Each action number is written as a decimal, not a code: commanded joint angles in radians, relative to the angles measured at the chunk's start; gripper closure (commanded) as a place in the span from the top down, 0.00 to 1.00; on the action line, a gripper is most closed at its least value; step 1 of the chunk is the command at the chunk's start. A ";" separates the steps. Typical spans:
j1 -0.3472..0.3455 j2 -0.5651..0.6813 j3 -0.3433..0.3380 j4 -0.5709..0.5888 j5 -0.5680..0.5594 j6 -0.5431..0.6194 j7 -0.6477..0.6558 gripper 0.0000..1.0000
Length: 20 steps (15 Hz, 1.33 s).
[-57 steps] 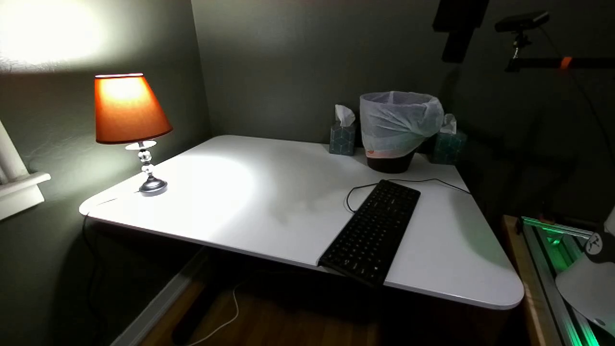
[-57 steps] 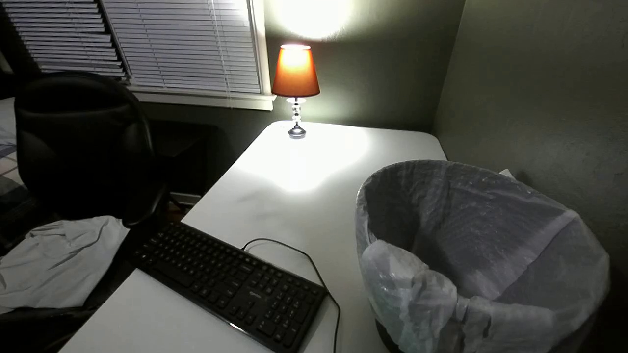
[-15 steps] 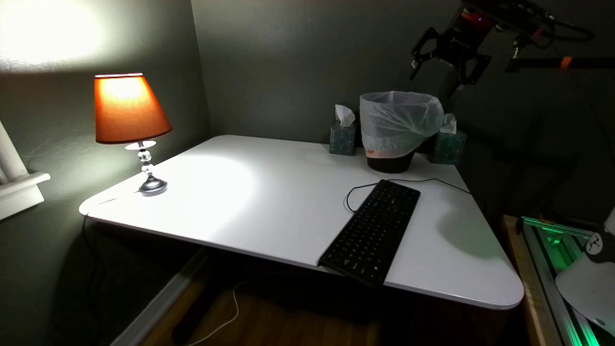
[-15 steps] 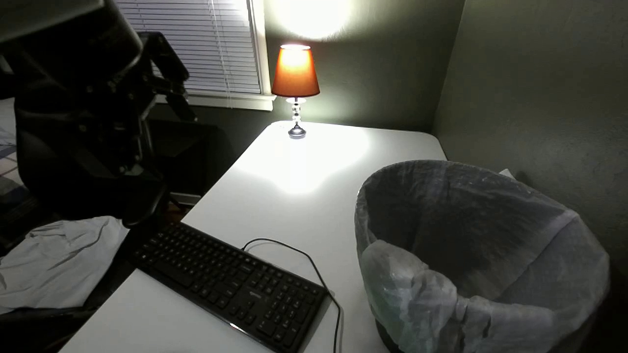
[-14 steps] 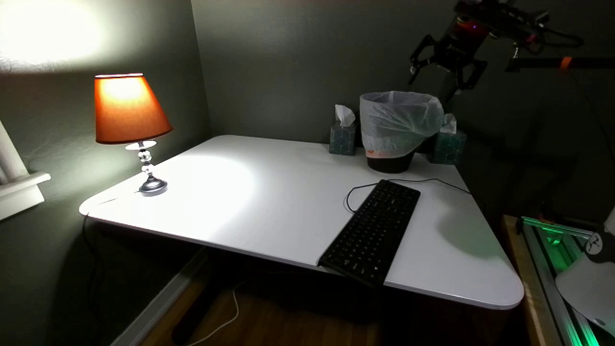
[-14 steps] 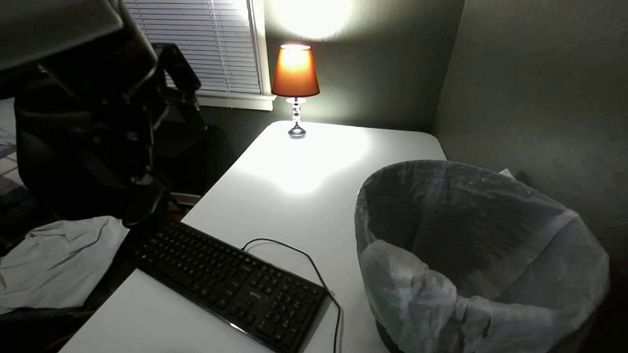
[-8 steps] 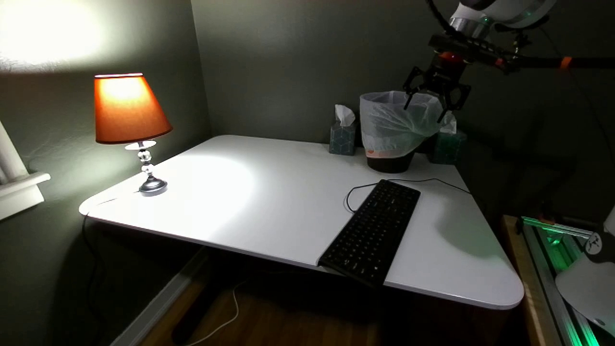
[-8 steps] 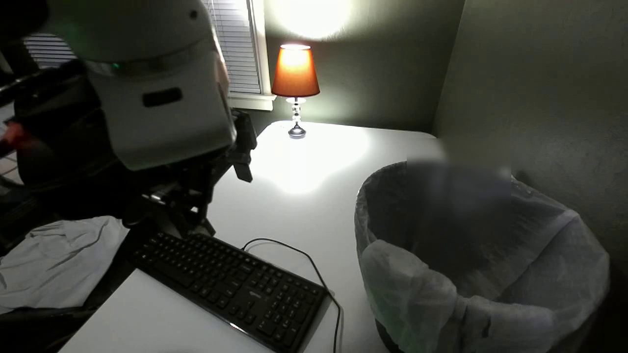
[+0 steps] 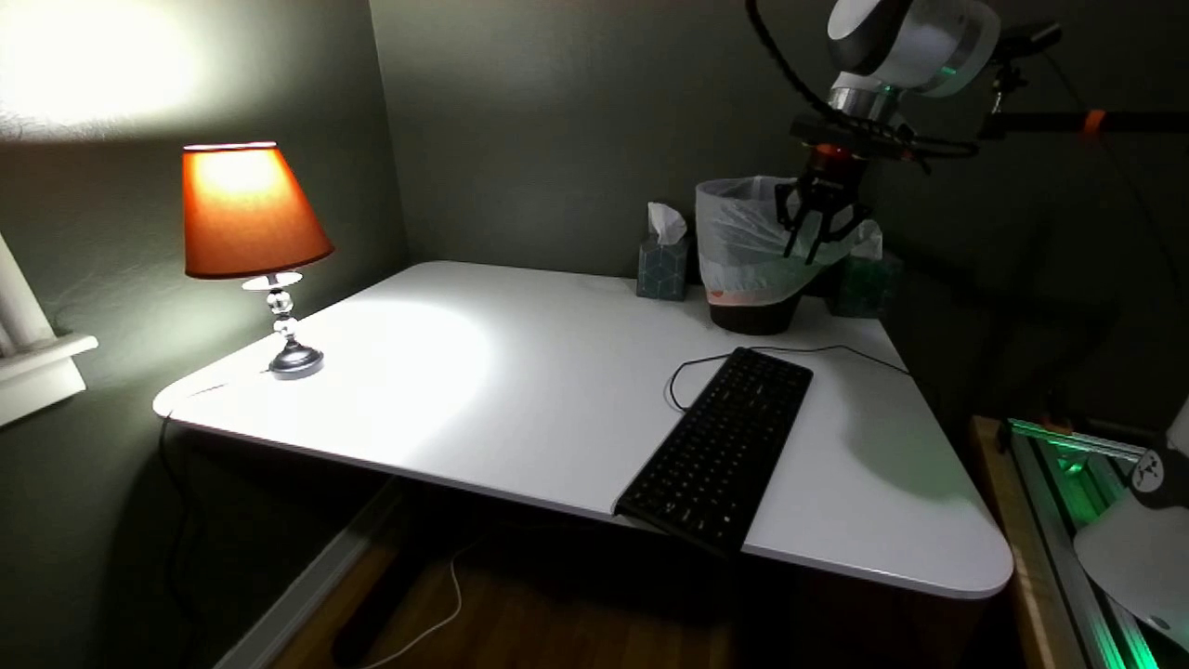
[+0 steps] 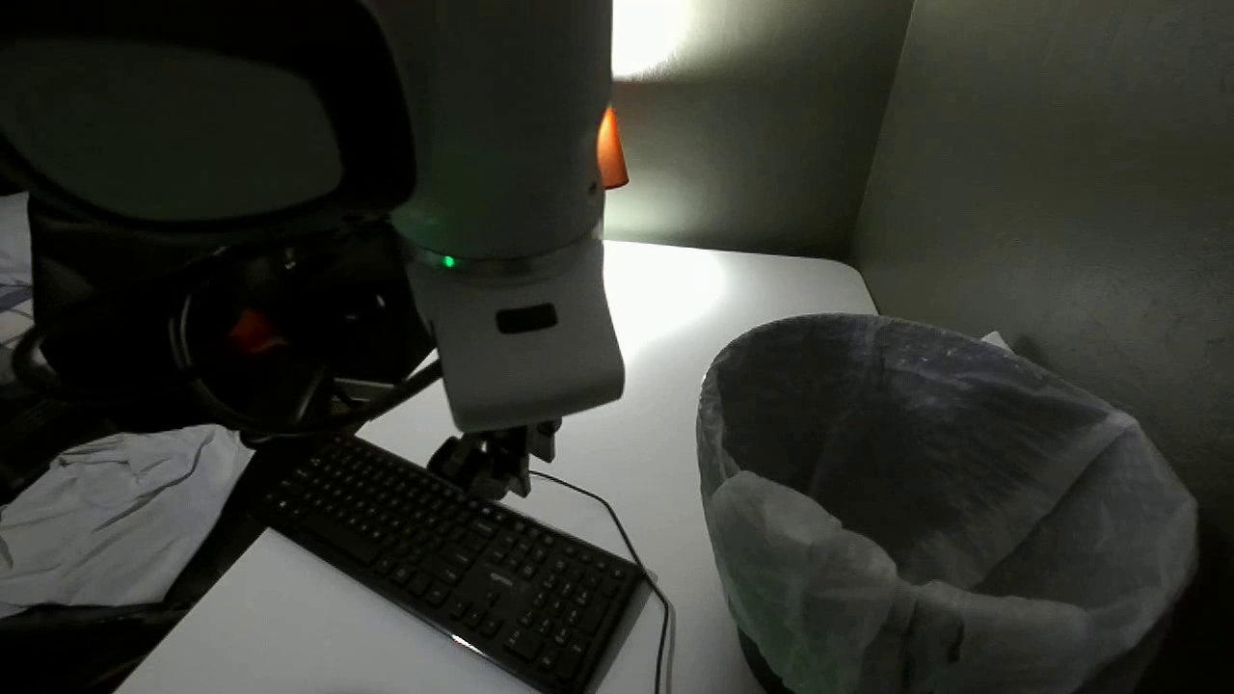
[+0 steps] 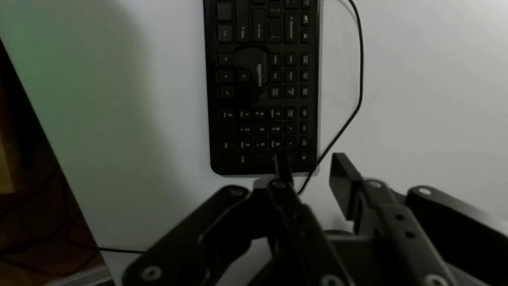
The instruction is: Press a key on the keyboard.
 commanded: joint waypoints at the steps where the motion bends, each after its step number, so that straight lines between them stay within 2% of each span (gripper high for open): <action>1: 0.037 0.079 -0.047 0.026 0.016 0.020 -0.021 0.02; 7: 0.049 0.150 -0.083 0.024 0.012 0.050 -0.057 0.00; 15: 0.058 0.149 -0.091 0.020 -0.005 0.050 -0.039 0.00; 20: 0.073 0.233 -0.088 0.041 -0.055 0.113 0.019 0.00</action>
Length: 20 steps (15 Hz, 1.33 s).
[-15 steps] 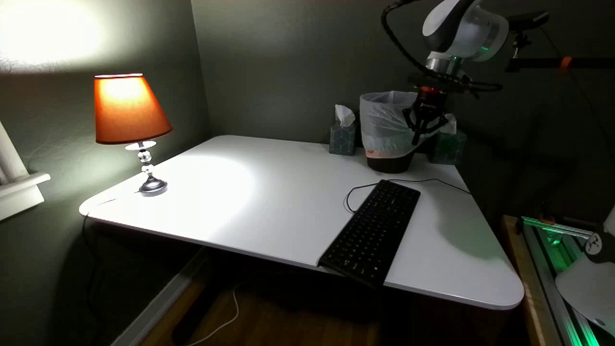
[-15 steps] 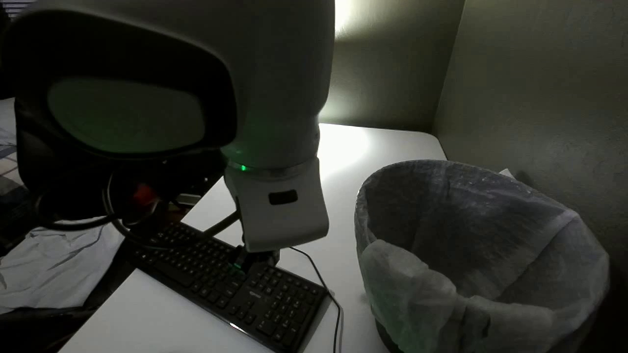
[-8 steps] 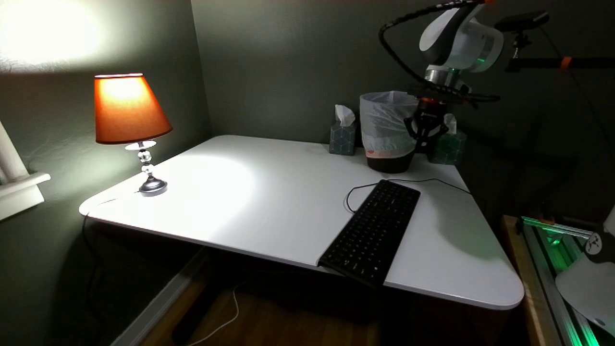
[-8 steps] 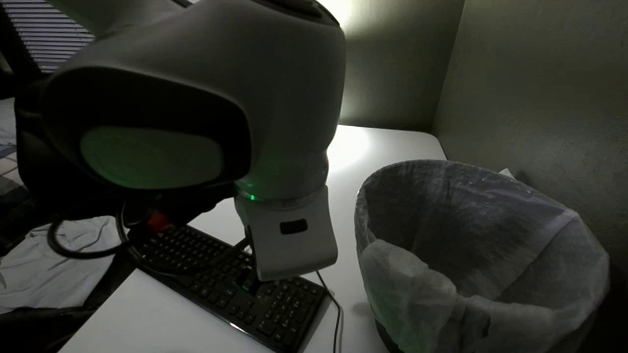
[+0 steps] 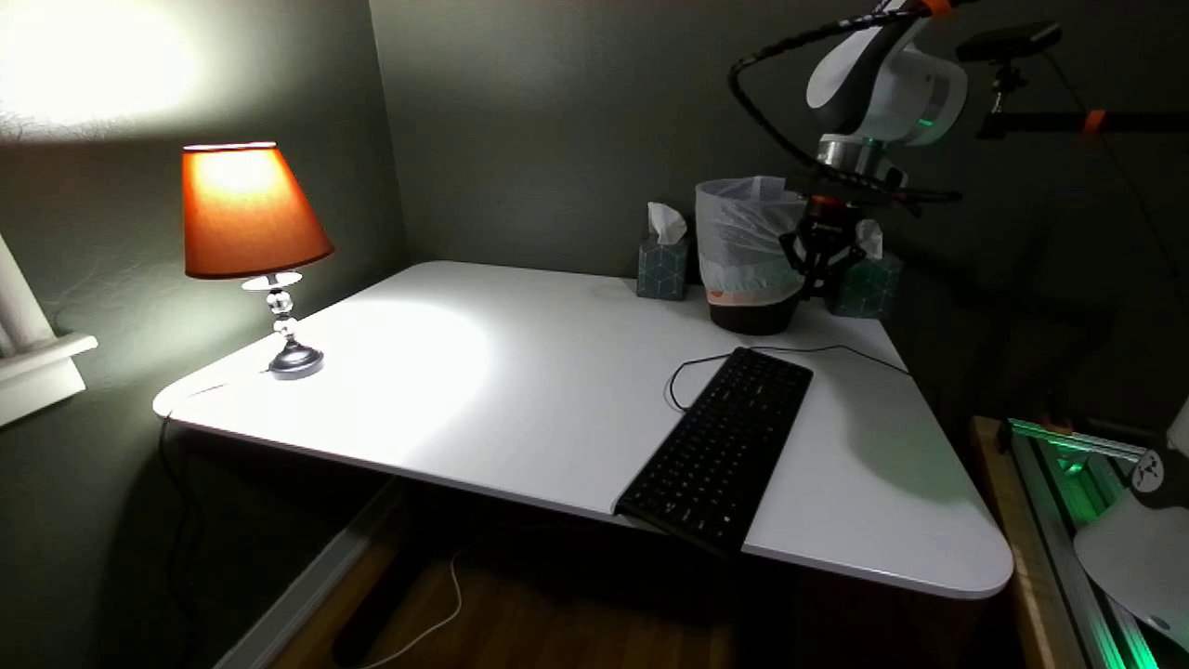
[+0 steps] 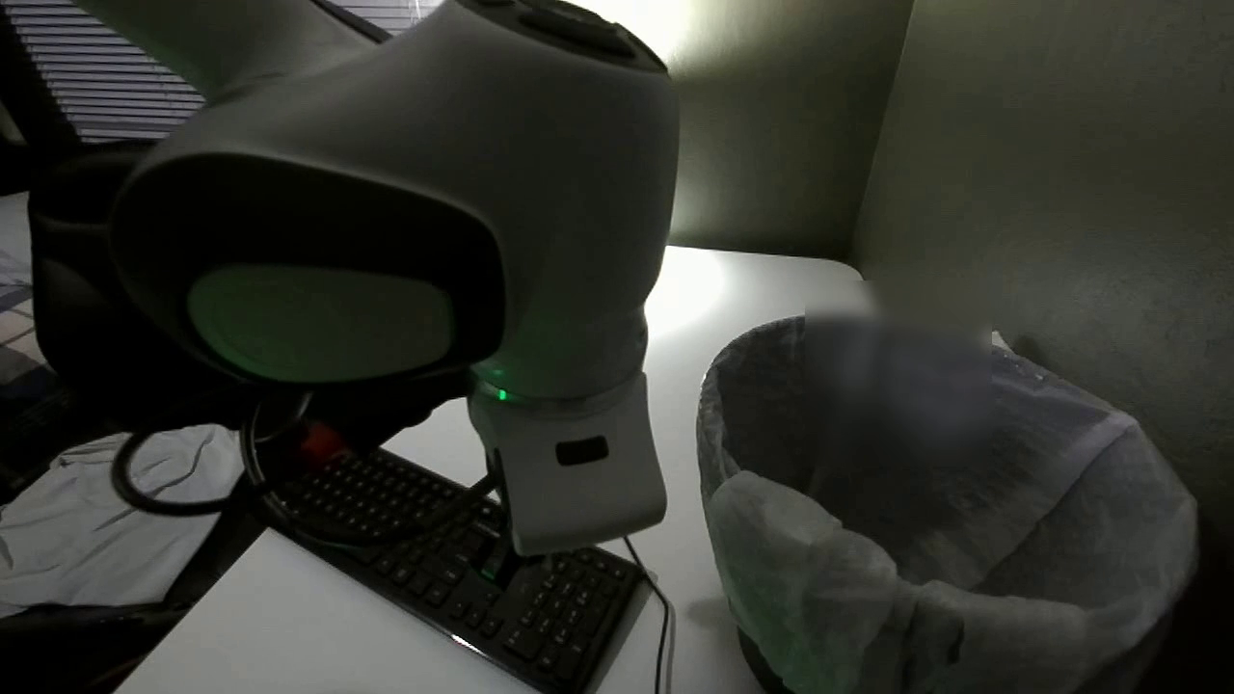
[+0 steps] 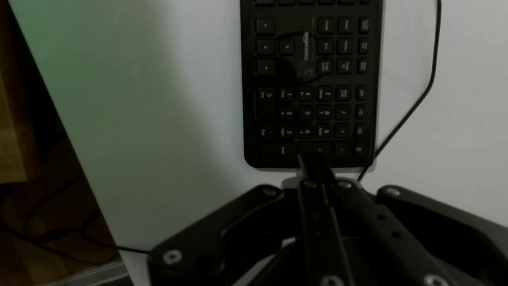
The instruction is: Press a key on the keyboard.
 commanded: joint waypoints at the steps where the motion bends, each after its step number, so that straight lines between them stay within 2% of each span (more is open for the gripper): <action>1: 0.034 0.074 -0.016 0.024 -0.029 0.054 0.041 0.00; 7: 0.069 0.167 -0.024 0.048 -0.059 0.144 0.058 0.00; 20: 0.096 0.295 -0.035 0.130 -0.035 0.150 0.018 0.00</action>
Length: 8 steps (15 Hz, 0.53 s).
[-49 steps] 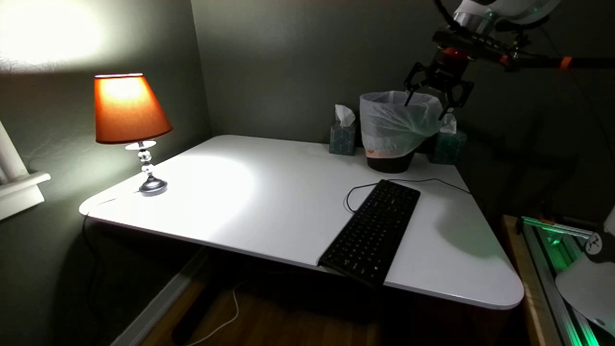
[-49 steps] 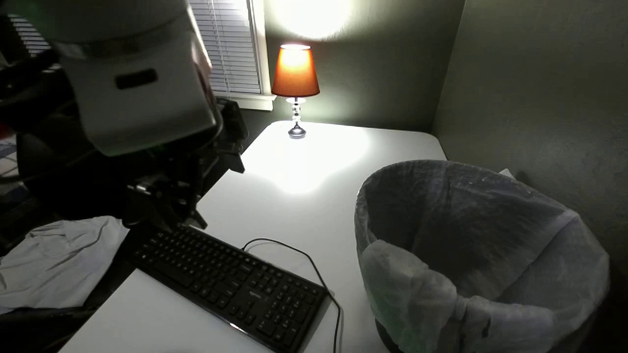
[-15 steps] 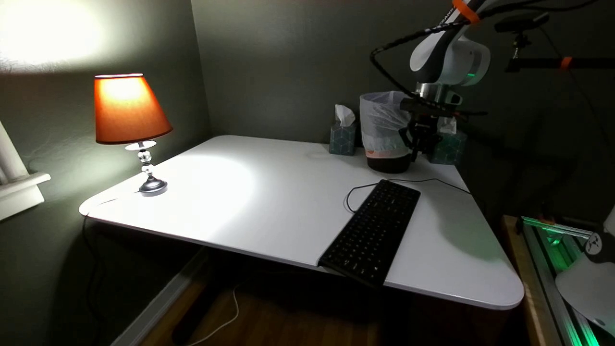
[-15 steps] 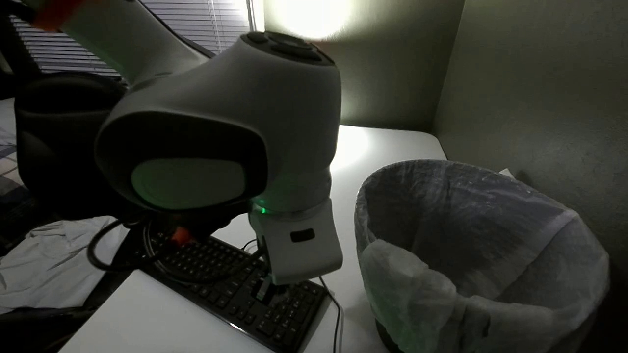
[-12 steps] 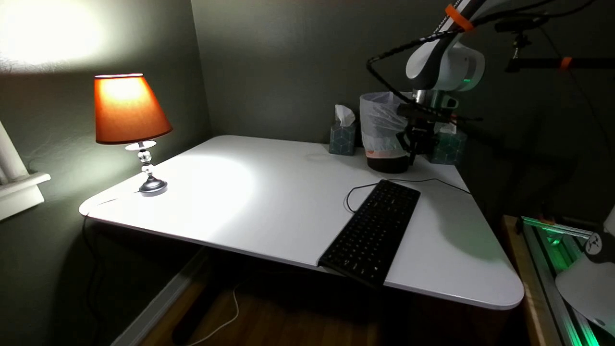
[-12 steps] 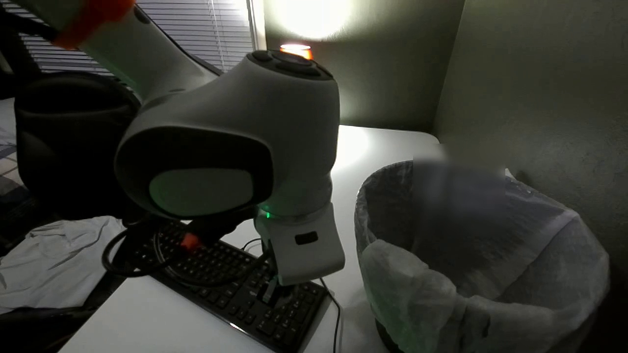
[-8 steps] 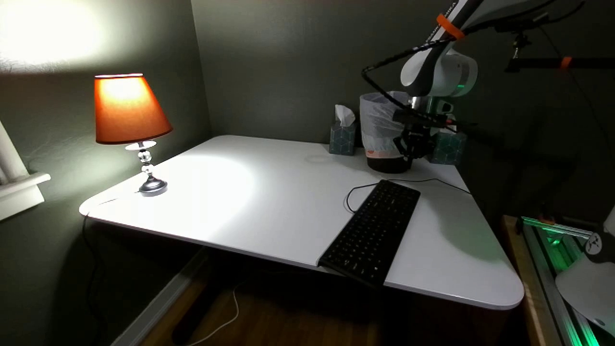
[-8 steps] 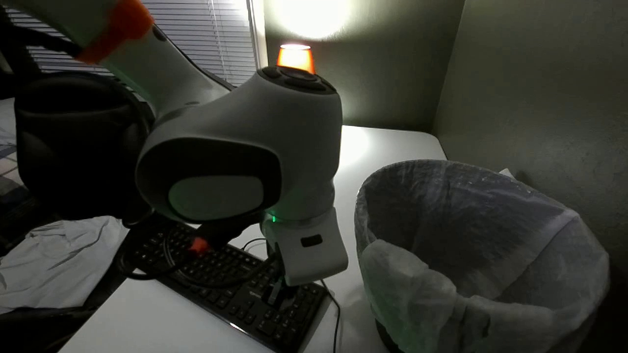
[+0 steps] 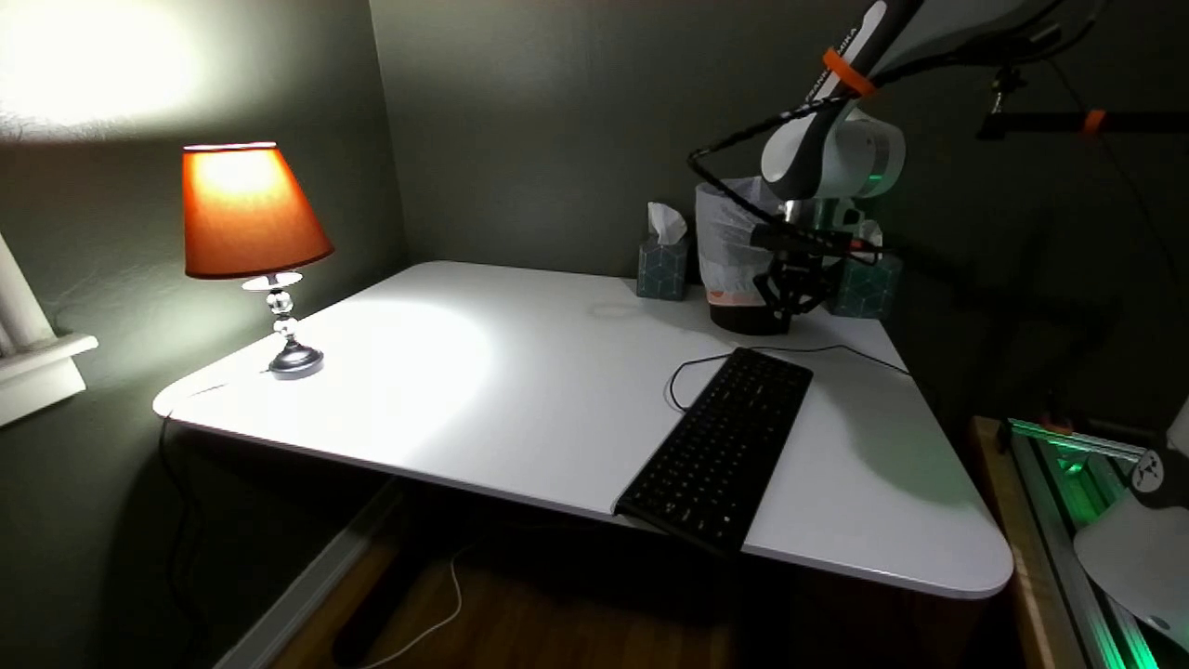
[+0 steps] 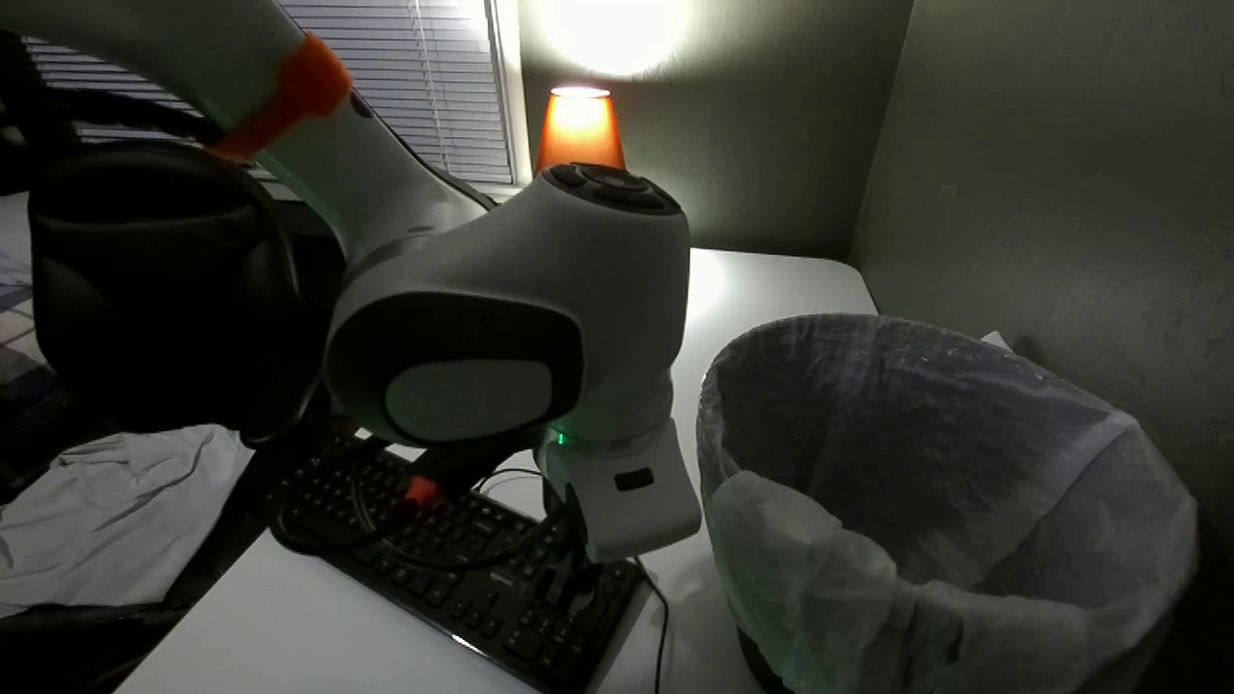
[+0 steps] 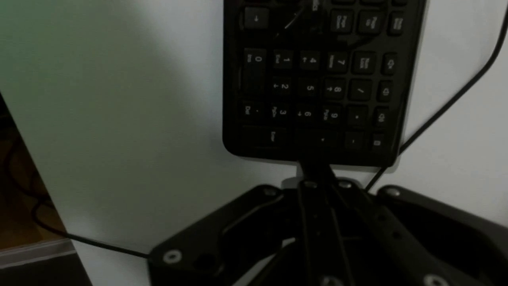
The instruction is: Press a key on the keyboard.
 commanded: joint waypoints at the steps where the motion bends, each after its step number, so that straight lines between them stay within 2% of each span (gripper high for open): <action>1: 0.022 0.048 -0.020 0.028 0.007 0.015 -0.014 0.00; 8: 0.023 0.095 -0.010 0.057 0.033 0.016 -0.043 0.00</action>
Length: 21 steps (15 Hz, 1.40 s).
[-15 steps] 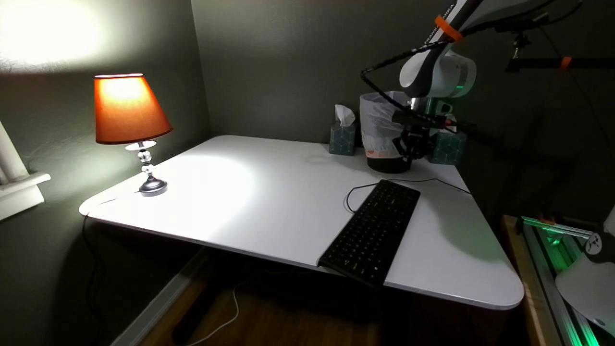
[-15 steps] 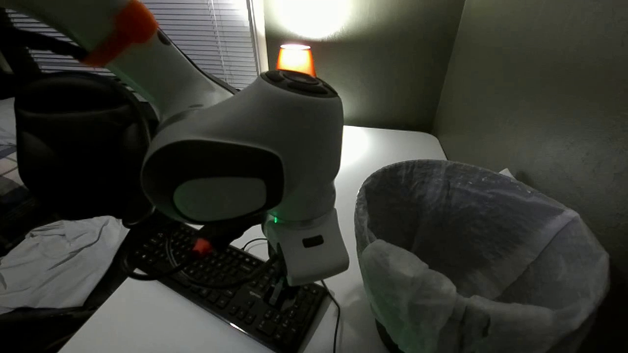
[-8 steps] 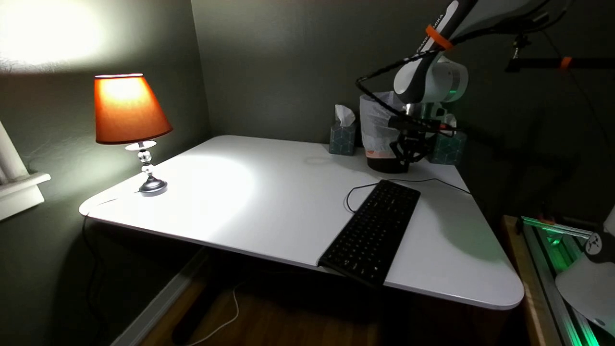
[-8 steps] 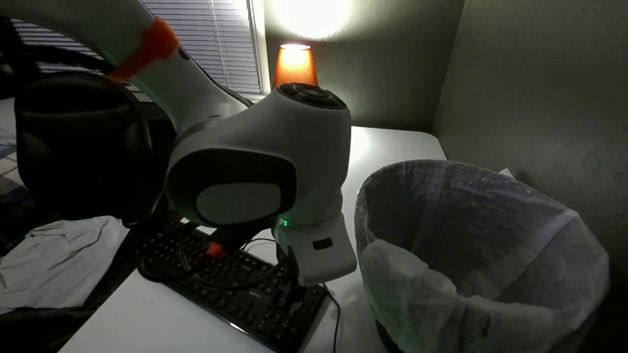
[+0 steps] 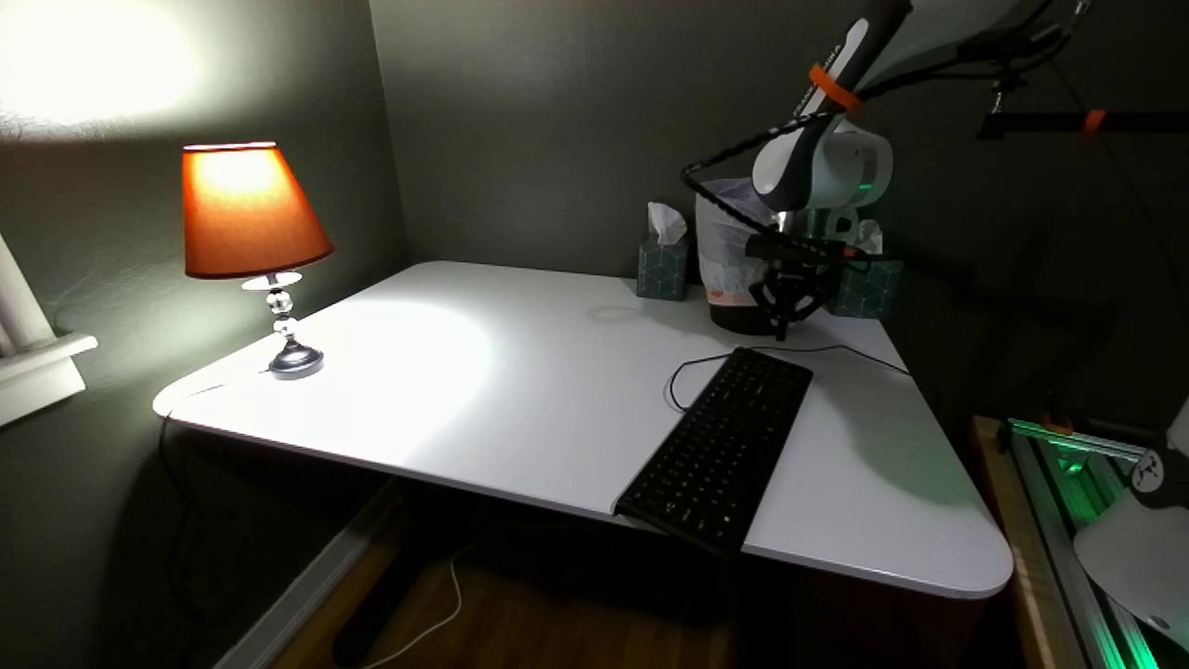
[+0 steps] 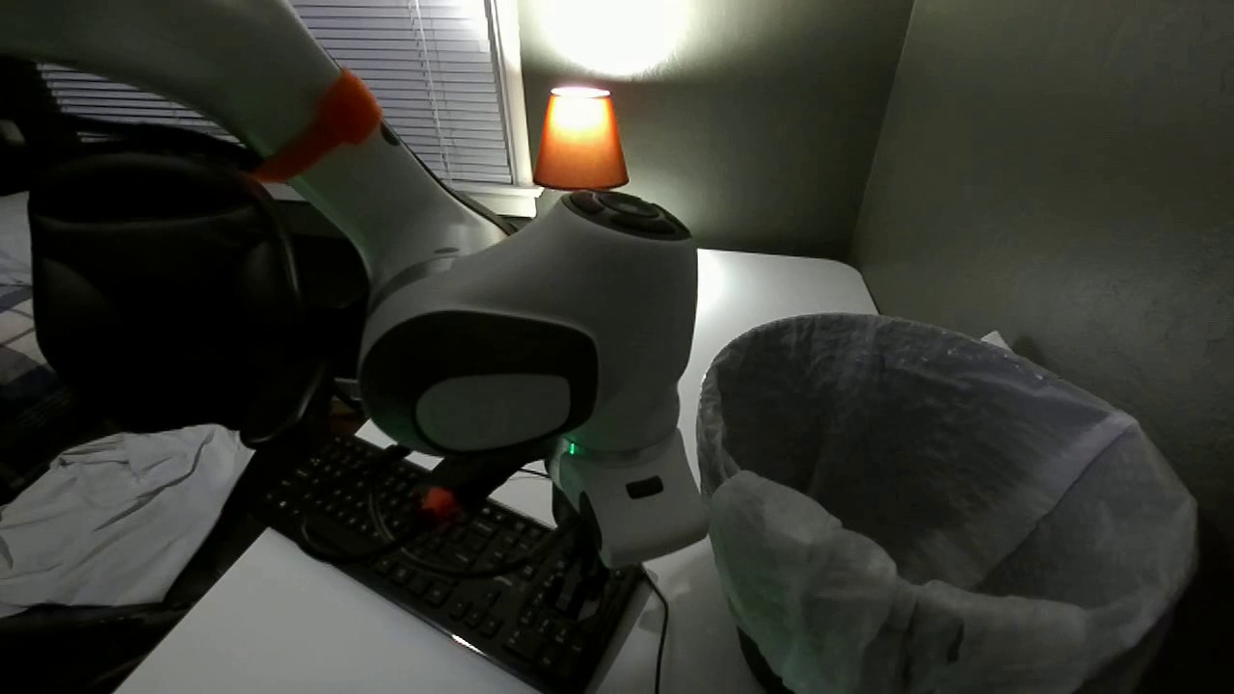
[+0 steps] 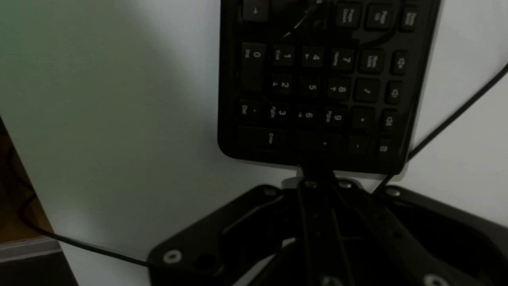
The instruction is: Press a key on the keyboard.
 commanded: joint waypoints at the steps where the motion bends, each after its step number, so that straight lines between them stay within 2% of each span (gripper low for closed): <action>1: 0.011 0.041 -0.005 0.025 0.032 0.017 -0.037 0.00; 11: 0.003 0.073 0.019 0.058 0.122 0.011 -0.140 0.00; 21: 0.000 0.108 0.031 0.085 0.169 0.013 -0.182 0.00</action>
